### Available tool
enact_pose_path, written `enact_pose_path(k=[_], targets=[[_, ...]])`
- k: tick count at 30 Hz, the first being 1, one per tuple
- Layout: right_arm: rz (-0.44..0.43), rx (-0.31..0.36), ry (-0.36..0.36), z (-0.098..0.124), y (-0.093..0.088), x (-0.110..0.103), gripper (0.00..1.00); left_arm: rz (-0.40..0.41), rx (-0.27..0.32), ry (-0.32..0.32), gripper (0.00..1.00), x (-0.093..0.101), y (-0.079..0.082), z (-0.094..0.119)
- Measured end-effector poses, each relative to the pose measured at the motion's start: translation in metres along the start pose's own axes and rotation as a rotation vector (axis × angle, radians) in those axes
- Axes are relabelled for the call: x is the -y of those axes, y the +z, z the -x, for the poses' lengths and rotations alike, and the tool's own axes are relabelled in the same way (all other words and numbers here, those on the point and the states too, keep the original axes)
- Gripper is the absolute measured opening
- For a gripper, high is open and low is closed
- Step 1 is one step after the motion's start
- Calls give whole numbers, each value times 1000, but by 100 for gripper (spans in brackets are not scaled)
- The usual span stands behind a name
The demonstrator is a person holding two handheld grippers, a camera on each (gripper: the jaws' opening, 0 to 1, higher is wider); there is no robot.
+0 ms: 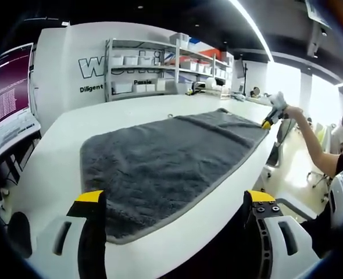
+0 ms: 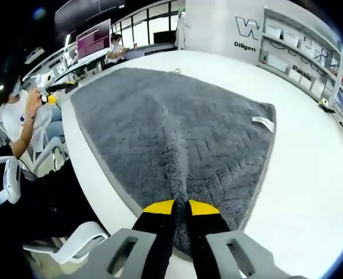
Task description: Open the folded towel by lifting each exposed corner and separating the folded layers until the towel lies flat within the target outline without major curled edges
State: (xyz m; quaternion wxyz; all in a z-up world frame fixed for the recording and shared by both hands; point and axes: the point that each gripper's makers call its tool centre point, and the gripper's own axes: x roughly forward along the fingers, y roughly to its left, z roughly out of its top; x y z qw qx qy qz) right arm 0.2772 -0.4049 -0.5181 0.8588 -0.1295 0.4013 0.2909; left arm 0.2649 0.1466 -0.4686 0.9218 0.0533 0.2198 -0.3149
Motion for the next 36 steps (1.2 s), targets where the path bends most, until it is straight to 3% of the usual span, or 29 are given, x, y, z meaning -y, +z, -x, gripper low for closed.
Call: enact_pose_path(k=[6,8,11,14,17,18,21,23,31,36], targets=[[-23,24,2,2,-1,4,5,3,-1,0,96,1,-3,0],[-14,30,9,2,1,1,9,5,-2,1,96,1,-3,-1],[-20,45,17,2,3,-3,29,6,-3,4,96,0,-2,-2],[-5,46,-63,4,5,6,44,8,-1,4,95,0,-1,-3],[-47,98,-103,7,14,11,75,7,2,5,94,-1,0,-4],[-63,120,-111,8,17,11,82,7,5,6,93,-3,2,-4],[-62,162,-129,13,26,9,89,12,9,13,92,-7,5,-7],[-49,203,-132,15,35,3,100,11,14,16,89,-10,9,-9],[17,263,-116,23,52,-26,99,3,31,11,80,-15,21,-23],[73,273,-117,19,62,-42,99,9,31,16,64,-26,28,-39]])
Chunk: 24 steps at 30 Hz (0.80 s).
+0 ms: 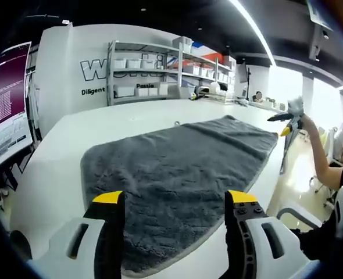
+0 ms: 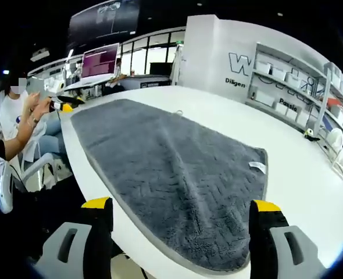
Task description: Open the folded towel by lifting each exposed corner and separating the folded layers until the towel lies flat within the target outline without major curled edges
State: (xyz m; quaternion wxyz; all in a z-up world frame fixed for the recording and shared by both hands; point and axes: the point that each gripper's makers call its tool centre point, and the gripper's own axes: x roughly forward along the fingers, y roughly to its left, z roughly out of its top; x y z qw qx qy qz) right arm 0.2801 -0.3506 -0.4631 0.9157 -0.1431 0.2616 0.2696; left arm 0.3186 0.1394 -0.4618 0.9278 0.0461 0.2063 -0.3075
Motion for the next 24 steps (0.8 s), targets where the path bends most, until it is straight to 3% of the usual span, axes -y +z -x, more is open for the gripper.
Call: enact_pose_path(k=[2,5,8,10,16,24], targets=[[13,6,7,-1,4,-4,99,-22,-1,17,57,-5,1,-5],[22,14,18,-3,8,-9,99,-46,23,137,48,-34,6,-11],[32,13,29,-5,10,-14,99,16,35,134,33,-46,5,-19],[36,8,37,-5,9,-16,99,33,13,139,31,-55,2,-25],[19,10,38,-5,6,-11,99,29,-56,151,28,-65,-11,-39],[15,-16,48,-6,-6,-13,99,-17,-93,155,8,-66,-21,-43]])
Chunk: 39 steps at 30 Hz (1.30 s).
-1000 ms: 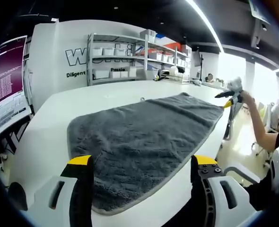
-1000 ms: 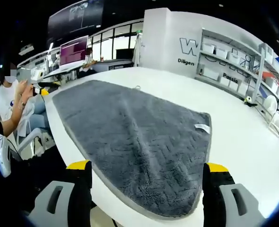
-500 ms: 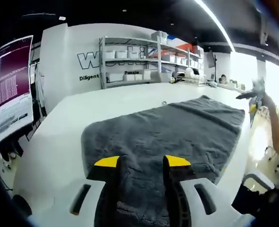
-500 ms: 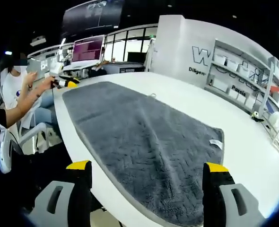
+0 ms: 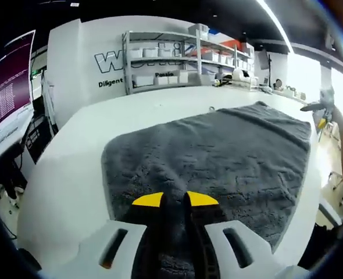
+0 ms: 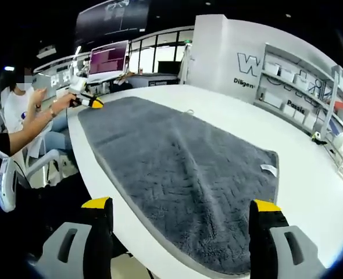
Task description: Open the folded towel by lifting each exposed corner and separating the folded layers until the towel lies flat within the target outline without major curled edges
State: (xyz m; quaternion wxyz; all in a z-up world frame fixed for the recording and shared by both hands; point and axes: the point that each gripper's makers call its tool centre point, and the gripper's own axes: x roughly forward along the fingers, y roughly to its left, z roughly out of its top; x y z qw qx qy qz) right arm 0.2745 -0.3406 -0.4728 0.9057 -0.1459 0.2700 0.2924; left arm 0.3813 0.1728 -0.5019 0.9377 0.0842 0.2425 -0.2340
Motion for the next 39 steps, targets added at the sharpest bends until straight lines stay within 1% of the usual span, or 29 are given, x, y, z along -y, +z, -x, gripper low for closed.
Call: enact_pose_path(k=[1,4,10,17,26,39], targets=[[-2,1,0,0,-1,0,99,-6,-7,-5,5,1,-2,-1],[-13,9,2,1,-1,1,99,-31,-23,5,3,1,-8,-2],[-22,5,5,0,-3,3,99,-32,-13,-3,2,0,-8,-1],[-25,1,6,1,-4,3,99,-55,-27,11,1,-3,-10,2],[-33,-9,8,0,-8,3,99,-56,-53,28,1,-14,-11,4],[-42,-13,13,-1,-10,0,99,-53,-67,60,1,-31,-18,14]])
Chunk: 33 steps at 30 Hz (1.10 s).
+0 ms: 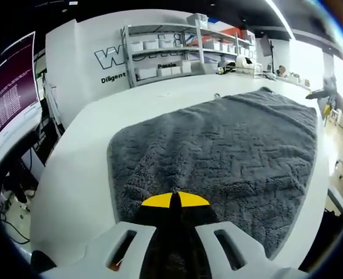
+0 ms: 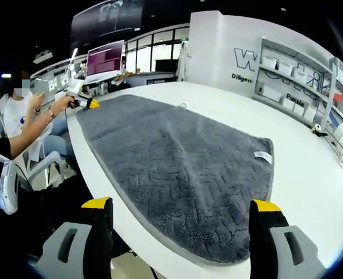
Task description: Open the folded towel by lifting each exposed corner and separating the folded layers until the towel lies flat within the target outline without major curled edges
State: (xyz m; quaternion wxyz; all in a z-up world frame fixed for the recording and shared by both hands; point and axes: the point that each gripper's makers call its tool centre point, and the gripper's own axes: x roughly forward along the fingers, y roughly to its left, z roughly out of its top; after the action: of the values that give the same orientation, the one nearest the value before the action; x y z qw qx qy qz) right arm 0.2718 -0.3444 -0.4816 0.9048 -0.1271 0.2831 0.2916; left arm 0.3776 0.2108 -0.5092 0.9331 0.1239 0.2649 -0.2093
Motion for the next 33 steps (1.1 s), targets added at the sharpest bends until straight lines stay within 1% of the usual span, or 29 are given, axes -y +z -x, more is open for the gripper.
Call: enact_pose_path(k=[4,6,8,9,11,12,13,14,15,16,18,19,21,23,24,26,30,31,33], targets=[[0,2,4,-1,1,-1,99,2,-3,3,1,-4,-2,2],[2,1,7,-2,2,-2,99,7,3,1,2,-3,-2,2],[2,1,9,-2,2,-2,99,-2,14,10,7,-3,-2,2],[3,-1,13,-3,2,-3,99,0,22,20,11,-5,-1,3],[2,-2,16,-4,2,-4,99,20,44,18,28,-5,1,6],[0,-6,20,-4,1,-5,99,62,65,0,37,-3,4,8],[-3,-9,22,-5,2,-5,99,86,97,-6,48,-4,9,11],[-4,-10,23,-6,2,-6,99,101,127,-17,56,-3,13,13],[-4,-11,25,-7,2,-7,99,117,140,-33,64,1,16,16],[-3,-12,27,-8,3,-8,99,117,137,-45,71,5,15,18],[-3,-15,21,-9,4,-8,99,115,140,-70,79,15,16,23],[-1,-20,15,-9,3,-8,99,111,150,-81,82,22,17,27],[3,-27,6,-8,2,-9,99,126,198,-109,86,34,25,37],[7,-30,-3,-6,0,-12,99,151,237,-141,91,47,32,52],[10,-29,-8,-5,0,-14,99,150,240,-147,96,50,33,56],[17,-19,-20,0,1,-16,99,142,252,-165,99,62,35,67],[11,32,-58,9,9,-21,99,70,261,-196,99,92,32,88],[7,44,-74,10,12,-22,99,52,260,-197,99,97,31,92],[11,58,-91,13,15,-26,99,-5,251,-172,99,101,27,99]])
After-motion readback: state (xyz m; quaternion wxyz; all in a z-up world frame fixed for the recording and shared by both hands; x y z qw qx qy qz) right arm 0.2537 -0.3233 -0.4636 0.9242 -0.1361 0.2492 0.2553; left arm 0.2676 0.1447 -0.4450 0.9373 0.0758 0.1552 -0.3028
